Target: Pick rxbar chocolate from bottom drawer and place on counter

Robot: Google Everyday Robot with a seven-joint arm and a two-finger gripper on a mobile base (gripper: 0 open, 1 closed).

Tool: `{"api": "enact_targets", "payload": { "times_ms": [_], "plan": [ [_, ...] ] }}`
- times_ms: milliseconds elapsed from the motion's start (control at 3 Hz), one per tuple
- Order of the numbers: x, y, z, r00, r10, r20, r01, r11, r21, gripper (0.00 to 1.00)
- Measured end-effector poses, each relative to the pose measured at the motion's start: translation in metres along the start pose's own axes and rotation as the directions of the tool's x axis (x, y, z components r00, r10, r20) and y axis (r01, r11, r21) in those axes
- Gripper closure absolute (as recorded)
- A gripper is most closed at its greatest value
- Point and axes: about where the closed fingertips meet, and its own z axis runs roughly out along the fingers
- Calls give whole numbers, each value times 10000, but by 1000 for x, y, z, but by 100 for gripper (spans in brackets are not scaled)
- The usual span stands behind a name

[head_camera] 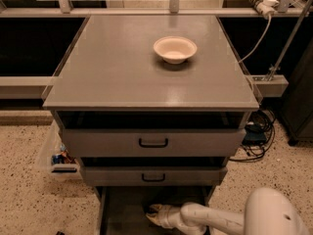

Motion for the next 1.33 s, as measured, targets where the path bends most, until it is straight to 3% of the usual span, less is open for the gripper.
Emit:
{"api": "enact_targets", "payload": {
  "times_ms": [667,1000,1333],
  "plan": [
    [-17,-7,-129,9913,1055,788,-1040,9943,-234,100],
    [-46,-29,-189,9894,1071,985,-1022,9933,-540,100],
    [-85,-64,-228,9862,642,1526,-507,9946,-909,100]
  ]
}}
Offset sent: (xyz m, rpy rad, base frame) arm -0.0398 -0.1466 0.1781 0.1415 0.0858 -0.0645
